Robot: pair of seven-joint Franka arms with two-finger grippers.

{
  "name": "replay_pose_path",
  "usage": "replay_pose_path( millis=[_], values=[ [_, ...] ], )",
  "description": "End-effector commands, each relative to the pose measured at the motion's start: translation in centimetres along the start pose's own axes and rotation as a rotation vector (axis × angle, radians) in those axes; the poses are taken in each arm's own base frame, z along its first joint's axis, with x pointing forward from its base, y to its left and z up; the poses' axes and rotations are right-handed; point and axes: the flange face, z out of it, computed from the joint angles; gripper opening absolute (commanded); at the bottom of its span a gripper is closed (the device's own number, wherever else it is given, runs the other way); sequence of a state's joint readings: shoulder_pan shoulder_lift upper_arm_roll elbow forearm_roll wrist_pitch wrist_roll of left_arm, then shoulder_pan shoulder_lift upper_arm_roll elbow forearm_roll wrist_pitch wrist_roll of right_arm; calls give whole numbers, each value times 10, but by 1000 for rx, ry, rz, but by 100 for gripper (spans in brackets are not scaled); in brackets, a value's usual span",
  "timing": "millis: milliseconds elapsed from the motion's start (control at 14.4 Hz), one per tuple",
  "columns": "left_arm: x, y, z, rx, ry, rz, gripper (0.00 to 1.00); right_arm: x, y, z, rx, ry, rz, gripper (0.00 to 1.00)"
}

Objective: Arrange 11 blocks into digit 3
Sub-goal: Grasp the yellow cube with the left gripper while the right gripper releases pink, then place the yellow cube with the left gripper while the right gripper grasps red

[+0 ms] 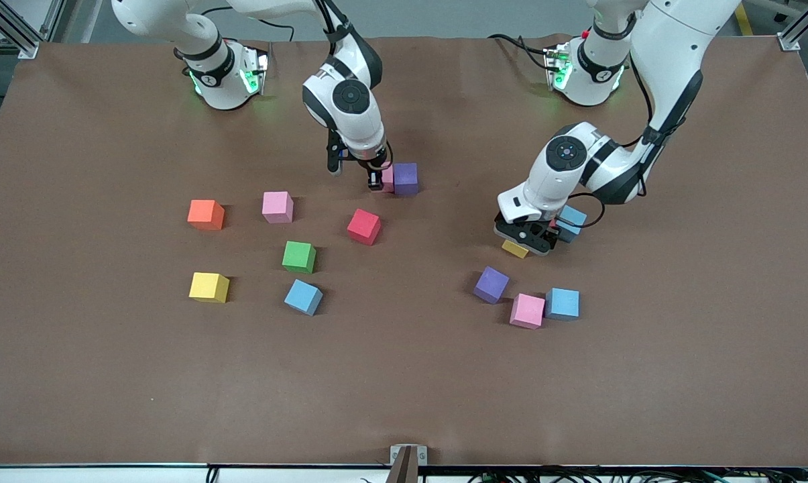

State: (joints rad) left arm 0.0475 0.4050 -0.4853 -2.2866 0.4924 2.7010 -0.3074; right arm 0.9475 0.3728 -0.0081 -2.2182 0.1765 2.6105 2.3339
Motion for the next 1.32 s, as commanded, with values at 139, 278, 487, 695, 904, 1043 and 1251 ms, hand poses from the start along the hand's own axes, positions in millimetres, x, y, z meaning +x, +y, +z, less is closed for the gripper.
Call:
replay_pose_path(
  millis=[139,278,487,695,904,1043,1251],
  values=[
    [3,-1,0,-2,17,-4,61,1,0,12,7,-7,28,0],
    [12,-3,-6,1,36,-68,52,1,0,15,12,-10,29,0],
    [20,0,-14,3,52,-181,51,2,-2,16,10,-8,32,39],
    [20,13,-19,-7,53,-286,52,3,-2,16,8,-5,32,100],
    [18,39,-23,-4,17,-484,53,2,-2,10,3,-3,25,100],
    [17,53,-25,-13,13,-670,54,1,-1,5,-4,1,25,100],
    [11,74,-26,-13,-16,-915,54,-1,-2,-11,-6,-5,19,100]
  ],
)
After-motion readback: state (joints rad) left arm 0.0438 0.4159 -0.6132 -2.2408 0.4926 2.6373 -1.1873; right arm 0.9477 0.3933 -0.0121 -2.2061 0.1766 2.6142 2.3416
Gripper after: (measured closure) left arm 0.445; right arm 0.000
